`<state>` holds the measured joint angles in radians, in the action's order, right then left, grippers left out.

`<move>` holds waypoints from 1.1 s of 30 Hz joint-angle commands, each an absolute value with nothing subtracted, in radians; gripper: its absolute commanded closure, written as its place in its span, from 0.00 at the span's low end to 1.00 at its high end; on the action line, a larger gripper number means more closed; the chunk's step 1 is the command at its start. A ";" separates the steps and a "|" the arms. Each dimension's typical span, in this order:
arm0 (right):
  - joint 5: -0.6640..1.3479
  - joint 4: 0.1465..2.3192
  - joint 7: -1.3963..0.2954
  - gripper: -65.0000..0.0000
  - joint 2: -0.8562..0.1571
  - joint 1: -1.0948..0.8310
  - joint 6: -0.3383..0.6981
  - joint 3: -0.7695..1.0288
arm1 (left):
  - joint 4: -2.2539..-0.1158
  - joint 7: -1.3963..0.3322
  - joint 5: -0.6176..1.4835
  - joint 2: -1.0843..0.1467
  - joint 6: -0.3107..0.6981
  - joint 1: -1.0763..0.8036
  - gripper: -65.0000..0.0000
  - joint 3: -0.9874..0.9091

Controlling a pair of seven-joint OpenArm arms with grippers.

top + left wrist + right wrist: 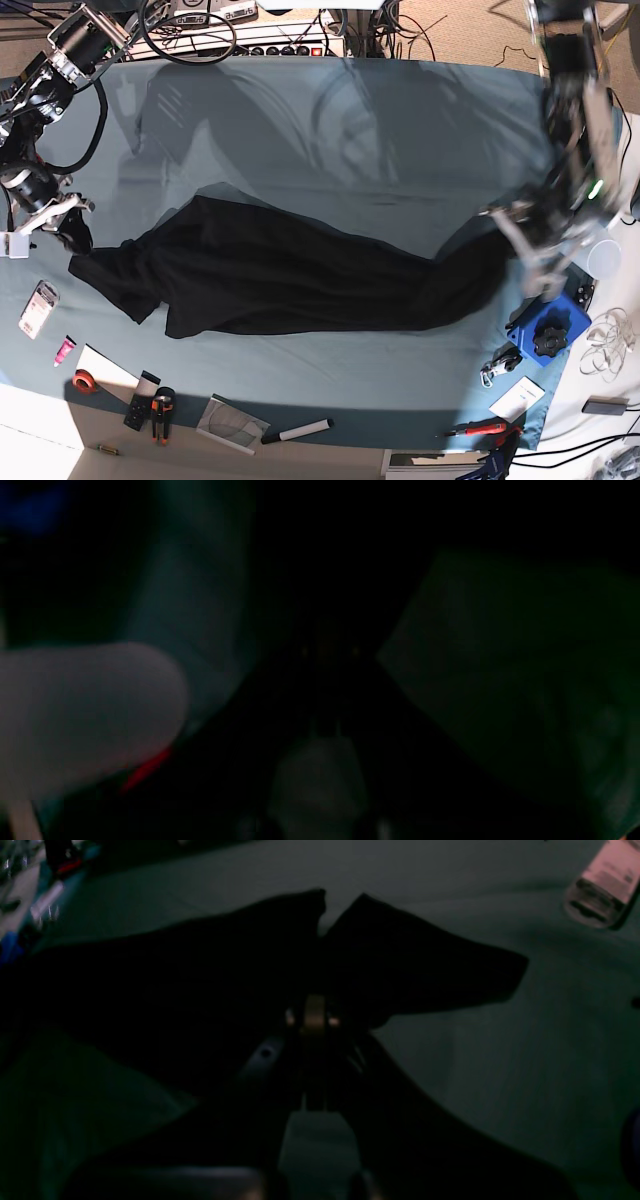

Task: Layout the t-shirt on the table in an organized manner, then fold the t-shirt properly
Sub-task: 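Lift the shirt end with the left gripper and stretch it taut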

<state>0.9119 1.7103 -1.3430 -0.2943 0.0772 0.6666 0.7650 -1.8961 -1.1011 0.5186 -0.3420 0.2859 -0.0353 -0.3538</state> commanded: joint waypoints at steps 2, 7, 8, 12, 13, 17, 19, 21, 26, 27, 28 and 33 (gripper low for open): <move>0.991 1.728 -1.335 1.00 -0.310 0.084 0.698 0.767 | -1.994 -1.075 0.539 -0.344 0.290 -0.095 1.00 -0.418; 1.088 1.762 -1.341 1.00 -0.297 0.027 0.698 0.768 | -2.142 -1.073 0.564 -0.343 0.290 -0.250 1.00 -0.532; 1.099 1.787 -1.340 1.00 -0.288 0.011 0.698 0.771 | -2.166 -1.074 0.573 -0.343 0.290 -0.274 1.00 -0.553; 1.130 1.932 -1.333 1.00 -0.237 -0.043 0.698 0.827 | -2.283 -1.076 0.588 -0.312 0.313 -0.358 1.00 -0.656; 1.130 1.969 -1.328 1.00 -0.224 -0.051 0.698 0.852 | -2.313 -1.076 0.603 -0.297 0.315 -0.374 1.00 -0.683; 1.103 2.050 -1.293 1.00 -0.205 -0.056 0.698 0.939 | -2.356 -1.051 0.632 -0.248 0.315 -0.417 1.00 -0.750; 1.052 2.051 -1.235 1.00 -0.206 -0.055 0.698 0.955 | -2.356 -1.036 0.638 -0.244 0.315 -0.418 1.00 -0.751; 1.000 2.050 -1.179 1.00 -0.214 -0.051 0.698 0.954 | -2.356 -0.983 0.646 -0.243 0.315 -0.418 1.00 -0.751; 0.852 2.046 -1.097 1.00 -0.263 0.027 0.698 0.916 | -2.356 -0.846 0.659 -0.244 0.342 -0.343 1.00 -0.748; 0.825 2.046 -1.082 1.00 -0.275 0.044 0.694 0.895 | -2.356 -0.845 0.659 -0.244 0.341 -0.320 1.00 -0.748; 0.797 2.046 -1.071 1.00 -0.286 0.062 0.686 0.870 | -2.356 -0.844 0.659 -0.244 0.341 -0.300 1.00 -0.748; 0.651 2.027 -0.999 1.00 -0.309 0.148 0.661 0.720 | -2.281 -0.819 0.659 -0.244 0.342 -0.202 1.00 -0.748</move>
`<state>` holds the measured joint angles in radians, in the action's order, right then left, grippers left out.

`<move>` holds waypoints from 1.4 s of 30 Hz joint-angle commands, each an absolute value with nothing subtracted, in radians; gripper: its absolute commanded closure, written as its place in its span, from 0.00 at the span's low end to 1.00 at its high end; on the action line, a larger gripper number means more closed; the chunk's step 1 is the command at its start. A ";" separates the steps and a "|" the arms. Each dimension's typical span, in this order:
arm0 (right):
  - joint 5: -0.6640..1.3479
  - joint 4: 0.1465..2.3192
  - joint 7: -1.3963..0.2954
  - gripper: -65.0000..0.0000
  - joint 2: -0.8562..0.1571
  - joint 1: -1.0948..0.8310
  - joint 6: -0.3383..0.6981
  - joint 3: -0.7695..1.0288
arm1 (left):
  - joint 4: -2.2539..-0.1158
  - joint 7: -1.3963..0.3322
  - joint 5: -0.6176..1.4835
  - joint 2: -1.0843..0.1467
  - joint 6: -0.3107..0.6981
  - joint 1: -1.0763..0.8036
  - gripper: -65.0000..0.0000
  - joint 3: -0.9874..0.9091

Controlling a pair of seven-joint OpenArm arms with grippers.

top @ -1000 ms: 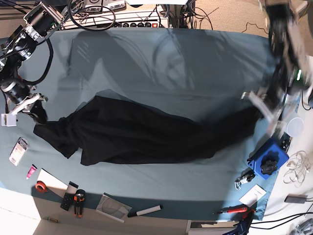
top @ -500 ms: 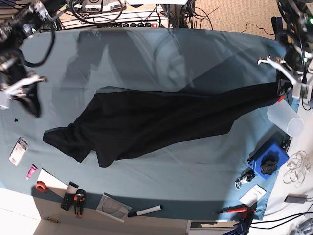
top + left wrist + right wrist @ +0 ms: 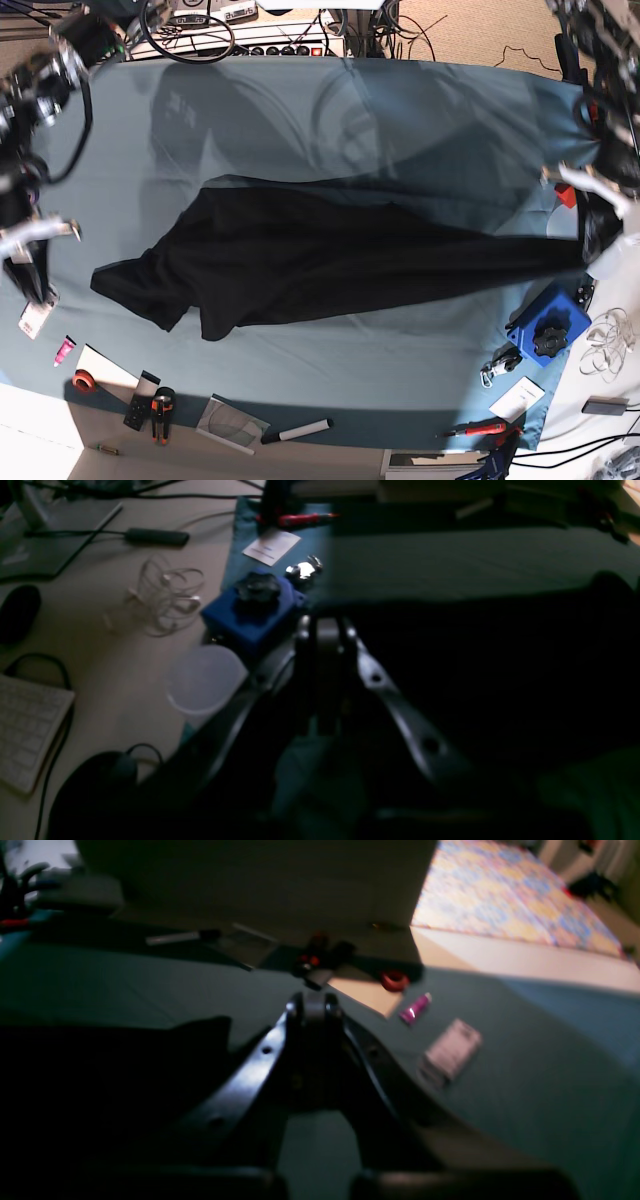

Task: Layout the t-shirt on the table in an organized manner, then fold the t-shirt properly
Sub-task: 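Lift the shirt end with the left gripper and stretch it taut, then regrasp the shirt bunch with the right gripper near its end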

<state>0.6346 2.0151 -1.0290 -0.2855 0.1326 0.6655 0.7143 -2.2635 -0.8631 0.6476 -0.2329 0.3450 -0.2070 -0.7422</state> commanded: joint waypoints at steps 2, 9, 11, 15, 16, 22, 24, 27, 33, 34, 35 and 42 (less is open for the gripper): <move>0.607 1.998 -0.970 1.00 -0.310 0.197 0.648 0.678 | -2.255 -0.811 0.658 -0.245 0.342 -0.168 1.00 -0.749; 0.625 1.864 -1.013 1.00 -0.310 0.330 0.638 0.629 | -2.246 -0.853 0.640 -0.249 0.341 -0.176 1.00 -0.749; 0.647 1.845 -1.069 1.00 -0.308 0.329 0.639 0.629 | -2.246 -0.860 0.641 -0.249 0.342 -0.209 1.00 -0.749; 0.647 1.836 -1.214 1.00 -0.314 0.315 0.664 0.629 | -2.246 -0.860 0.640 -0.245 0.342 -0.270 1.00 -0.749; 0.647 1.836 -1.238 1.00 -0.314 0.302 0.688 0.629 | -2.246 -0.861 0.640 -0.243 0.342 -0.284 1.00 -0.749; 0.665 1.836 -1.243 0.74 -0.305 0.154 0.697 0.609 | -2.246 -0.867 0.598 -0.233 0.342 -0.373 1.00 -0.749; 0.614 1.835 -1.199 0.74 -0.296 0.126 0.664 0.572 | -2.246 -0.867 0.578 -0.233 0.342 -0.390 1.00 -0.749; 0.458 1.795 -1.026 0.74 -0.292 0.132 0.607 0.484 | -2.246 -0.866 0.588 -0.233 0.341 -0.393 1.00 -0.749; 0.267 1.529 -0.872 0.74 -0.299 0.302 0.480 0.260 | -2.246 -0.864 0.588 -0.233 0.342 -0.390 1.00 -0.749; 0.252 1.465 -0.854 0.74 -0.299 0.342 0.461 0.228 | -2.246 -0.864 0.588 -0.233 0.342 -0.390 1.00 -0.749; 0.241 1.402 -0.832 0.74 -0.298 0.381 0.452 0.199 | -2.246 -0.864 0.588 -0.233 0.342 -0.390 1.00 -0.749; 0.219 1.075 -0.793 0.74 -0.260 0.599 0.474 0.059 | -2.246 -0.864 0.606 -0.233 0.342 -0.390 1.00 -0.749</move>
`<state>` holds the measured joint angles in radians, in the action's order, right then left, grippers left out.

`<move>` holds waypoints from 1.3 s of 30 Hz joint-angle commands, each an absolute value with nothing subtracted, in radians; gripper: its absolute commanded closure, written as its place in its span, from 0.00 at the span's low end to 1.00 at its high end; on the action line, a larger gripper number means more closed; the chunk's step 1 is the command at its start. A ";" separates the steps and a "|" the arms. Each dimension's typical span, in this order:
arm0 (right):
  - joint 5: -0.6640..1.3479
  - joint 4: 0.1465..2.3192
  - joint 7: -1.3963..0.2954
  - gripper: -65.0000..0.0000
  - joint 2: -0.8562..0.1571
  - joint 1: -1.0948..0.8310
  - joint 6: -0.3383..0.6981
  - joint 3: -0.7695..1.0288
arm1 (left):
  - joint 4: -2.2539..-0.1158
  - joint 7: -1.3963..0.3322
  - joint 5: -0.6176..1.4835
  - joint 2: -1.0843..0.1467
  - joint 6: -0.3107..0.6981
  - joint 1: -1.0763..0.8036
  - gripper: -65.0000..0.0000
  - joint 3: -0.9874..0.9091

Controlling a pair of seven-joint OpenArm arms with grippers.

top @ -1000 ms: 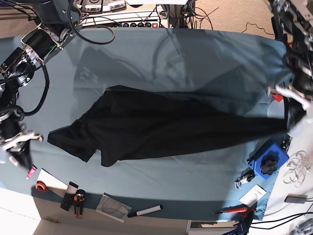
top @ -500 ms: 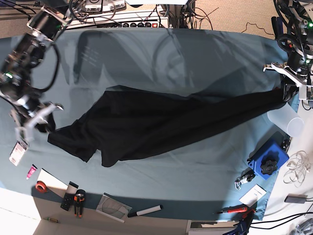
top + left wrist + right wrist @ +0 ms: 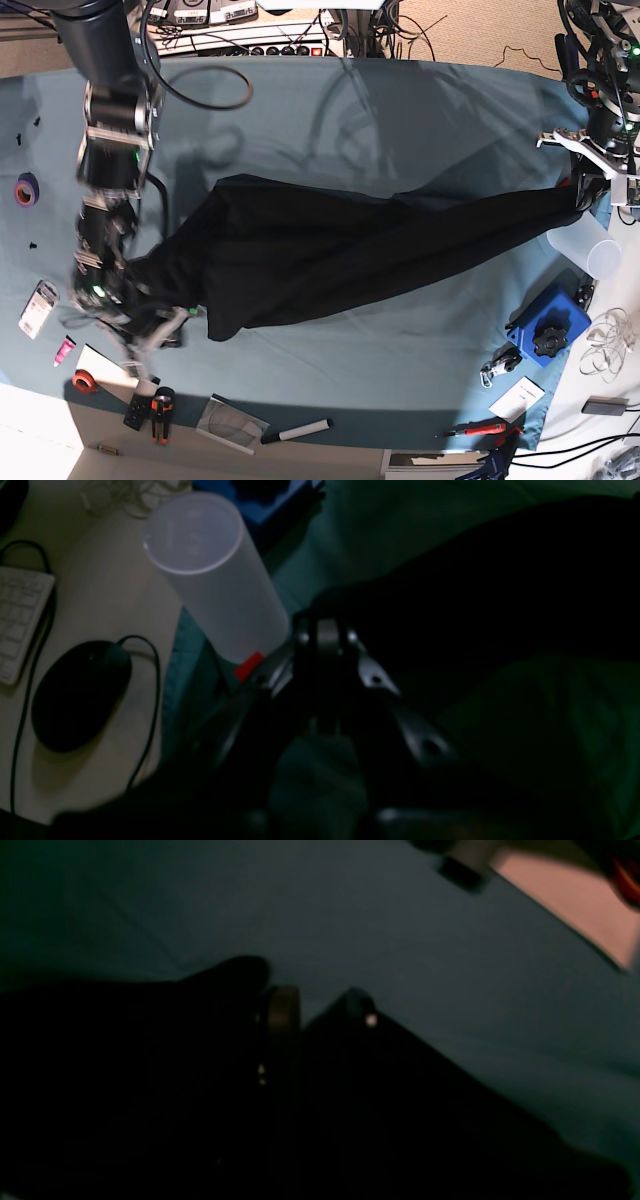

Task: Layout the t-shirt on the table in an organized manner, then fold the t-shirt properly
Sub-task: 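Regrasp the shirt bunch with the right gripper near its end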

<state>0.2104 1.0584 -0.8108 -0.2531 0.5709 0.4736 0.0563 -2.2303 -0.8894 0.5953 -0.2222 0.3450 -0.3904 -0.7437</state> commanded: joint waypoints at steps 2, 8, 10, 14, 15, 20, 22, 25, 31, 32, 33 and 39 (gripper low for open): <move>0.186 1.013 -0.794 0.74 -0.243 0.620 0.467 0.038 | -2.246 -0.864 0.606 -0.233 0.342 -0.390 1.00 -0.749; 0.136 0.896 -0.768 0.74 -0.207 0.609 0.447 0.032 | -2.246 -0.864 0.606 -0.233 0.342 -0.390 1.00 -0.749; 0.118 0.883 -0.770 0.74 -0.206 0.609 0.444 0.033 | -2.246 -0.864 0.606 -0.233 0.342 -0.390 1.00 -0.749; 0.093 0.883 -0.800 0.74 -0.213 0.610 0.445 0.033 | -2.246 -0.865 0.606 -0.233 0.342 -0.390 1.00 -0.749; 0.098 0.883 -0.830 0.74 -0.213 0.610 0.445 0.033 | -2.246 -0.865 0.606 -0.233 0.342 -0.390 1.00 -0.749; 0.207 0.883 -1.044 0.87 -0.211 0.609 0.445 0.033 | -2.246 -0.864 0.606 -0.233 0.342 -0.390 1.00 -0.749; 0.210 0.883 -1.117 1.00 -0.211 0.606 0.445 0.033 | -2.246 -0.864 0.606 -0.233 0.342 -0.390 1.00 -0.749; 0.211 0.905 -1.114 1.00 -0.216 0.586 0.446 0.035 | -2.246 -0.863 0.606 -0.233 0.342 -0.390 1.00 -0.749; 0.247 1.209 -1.129 1.00 -0.247 0.467 0.443 0.035 | -2.246 -0.864 0.606 -0.233 0.342 -0.390 1.00 -0.749; 0.246 1.280 -1.129 1.00 -0.253 0.442 0.430 0.036 | -2.246 -0.864 0.606 -0.233 0.342 -0.390 1.00 -0.749; 0.247 1.349 -1.129 1.00 -0.258 0.419 0.417 0.039 | -2.246 -0.863 0.606 -0.233 0.342 -0.390 1.00 -0.749; 0.247 1.638 -1.131 1.00 -0.266 0.315 0.377 0.094 | -2.246 -0.863 0.606 -0.233 0.342 -0.390 1.00 -0.749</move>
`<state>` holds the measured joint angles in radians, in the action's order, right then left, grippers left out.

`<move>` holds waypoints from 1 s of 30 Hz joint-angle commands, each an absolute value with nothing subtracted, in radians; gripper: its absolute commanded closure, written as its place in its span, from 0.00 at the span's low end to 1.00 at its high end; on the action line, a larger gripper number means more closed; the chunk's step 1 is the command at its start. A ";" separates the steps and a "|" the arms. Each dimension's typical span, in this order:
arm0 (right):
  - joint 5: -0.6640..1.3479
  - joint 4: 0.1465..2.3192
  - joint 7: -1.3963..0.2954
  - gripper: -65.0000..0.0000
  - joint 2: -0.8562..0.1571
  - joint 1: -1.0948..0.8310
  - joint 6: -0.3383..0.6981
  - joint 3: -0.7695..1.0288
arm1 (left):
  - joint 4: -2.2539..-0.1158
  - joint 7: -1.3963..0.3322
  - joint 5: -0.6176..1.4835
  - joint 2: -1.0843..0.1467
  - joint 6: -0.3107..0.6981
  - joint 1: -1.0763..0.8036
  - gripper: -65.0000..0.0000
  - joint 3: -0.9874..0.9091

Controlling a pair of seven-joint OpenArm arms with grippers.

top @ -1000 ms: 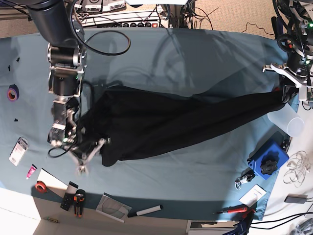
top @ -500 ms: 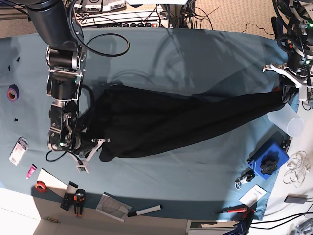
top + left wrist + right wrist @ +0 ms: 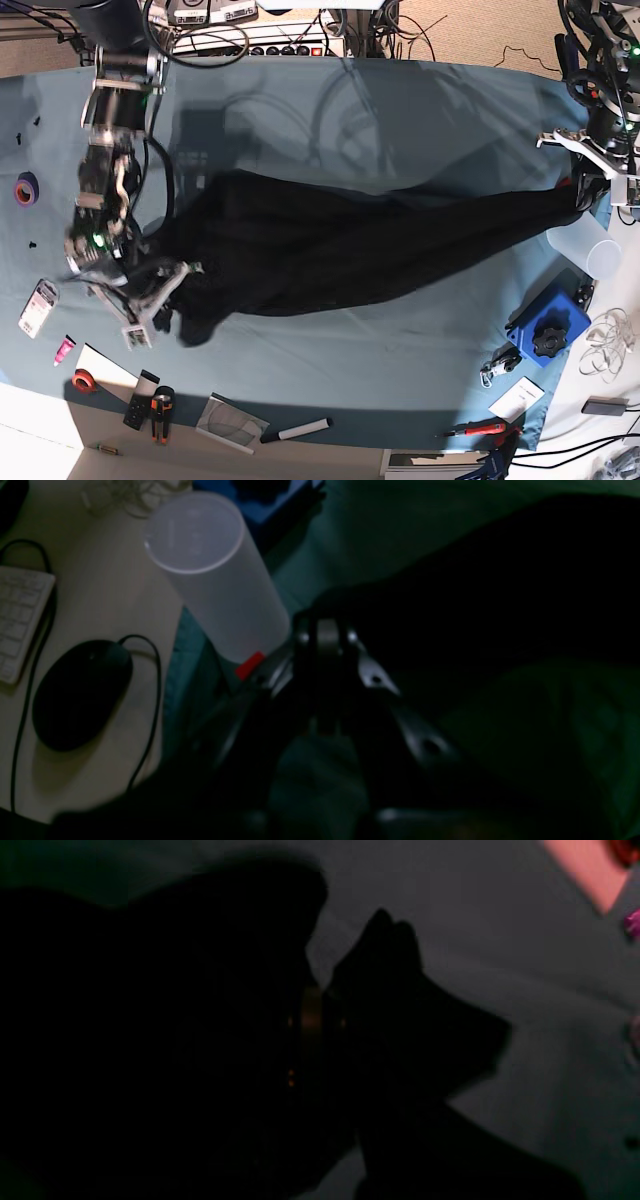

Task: Layout the t-shirt on the table in an organized manner, then fold the t-shirt properly
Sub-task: 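Regrasp the shirt bunch with the right gripper near its end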

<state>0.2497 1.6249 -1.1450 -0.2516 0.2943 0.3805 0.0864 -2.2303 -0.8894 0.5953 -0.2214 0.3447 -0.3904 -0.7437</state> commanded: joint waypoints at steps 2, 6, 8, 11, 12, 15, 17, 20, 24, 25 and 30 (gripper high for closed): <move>0.249 1.685 -1.147 1.00 -0.266 0.287 0.376 0.117 | -2.246 -0.864 0.606 -0.233 0.342 -0.390 1.00 -0.749; 0.342 1.716 -1.238 1.00 -0.266 0.226 0.377 0.167 | -2.246 -0.864 0.606 -0.233 0.342 -0.390 1.00 -0.749; 0.376 1.716 -1.228 1.00 -0.266 0.181 0.379 0.187 | -2.246 -0.864 0.606 -0.233 0.342 -0.390 1.00 -0.749; 0.373 1.714 -1.180 1.00 -0.266 0.126 0.381 0.200 | -2.246 -0.864 0.606 -0.233 0.342 -0.390 1.00 -0.749; 0.371 1.713 -1.187 1.00 -0.266 0.115 0.387 0.200 | -2.246 -0.863 0.606 -0.233 0.342 -0.390 1.00 -0.749; 0.373 1.713 -1.217 1.00 -0.266 0.102 0.448 0.200 | -2.246 -0.863 0.606 -0.233 0.342 -0.390 1.00 -0.749; 0.371 1.713 -1.207 0.83 -0.266 0.096 0.457 0.200 | -2.246 -0.863 0.606 -0.233 0.342 -0.390 1.00 -0.749; 0.379 1.713 -1.205 0.67 -0.266 0.100 0.456 0.200 | -2.246 -0.864 0.606 -0.233 0.342 -0.391 1.00 -0.749; 0.429 1.714 -1.153 0.67 -0.266 0.117 0.453 0.208 | -2.246 -0.864 0.606 -0.233 0.342 -0.391 1.00 -0.749; 0.430 1.715 -1.120 0.67 -0.266 0.119 0.453 0.215 | -2.246 -0.864 0.606 -0.233 0.342 -0.391 1.00 -0.749; 0.418 1.715 -1.076 0.67 -0.260 0.148 0.450 0.258 | -2.246 -0.865 0.606 -0.233 0.342 -0.391 1.00 -0.749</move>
<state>0.4072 1.6981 -1.0992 -0.2497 0.1261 0.4480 0.2554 -2.2303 -0.8894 0.5957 -0.2214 0.3450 -0.3904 -0.7437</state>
